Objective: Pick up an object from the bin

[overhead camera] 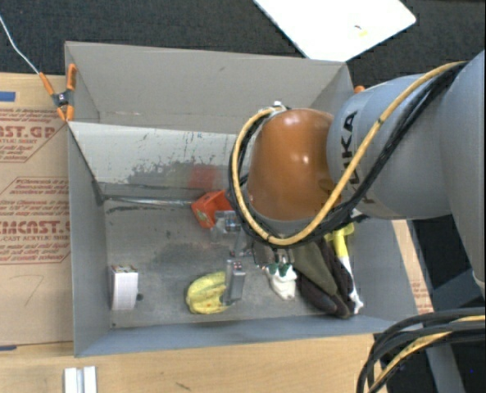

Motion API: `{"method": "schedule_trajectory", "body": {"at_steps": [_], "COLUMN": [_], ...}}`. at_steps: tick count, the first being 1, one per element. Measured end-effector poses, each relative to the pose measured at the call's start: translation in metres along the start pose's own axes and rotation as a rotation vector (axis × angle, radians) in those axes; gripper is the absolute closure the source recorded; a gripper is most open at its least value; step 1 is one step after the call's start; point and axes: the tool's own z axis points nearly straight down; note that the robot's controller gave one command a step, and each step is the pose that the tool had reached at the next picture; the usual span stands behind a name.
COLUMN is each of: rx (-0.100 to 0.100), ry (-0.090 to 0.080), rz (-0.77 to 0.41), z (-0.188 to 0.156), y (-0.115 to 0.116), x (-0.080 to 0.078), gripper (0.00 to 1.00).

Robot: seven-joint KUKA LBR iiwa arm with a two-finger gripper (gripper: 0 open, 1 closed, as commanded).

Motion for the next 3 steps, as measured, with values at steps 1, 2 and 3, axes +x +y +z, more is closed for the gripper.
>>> {"method": "schedule_trajectory", "body": {"at_steps": [1,2,3], "rx": [-0.001,-0.001,0.000], "ry": [-0.008,-0.013,-0.019], "rz": [0.001,-0.179,-0.432], "z": [-0.004,0.037,0.087], "y": [0.000,0.002,0.004], "x": [-0.002,-0.003,0.014], "gripper": [0.00,0.00,0.00]}}
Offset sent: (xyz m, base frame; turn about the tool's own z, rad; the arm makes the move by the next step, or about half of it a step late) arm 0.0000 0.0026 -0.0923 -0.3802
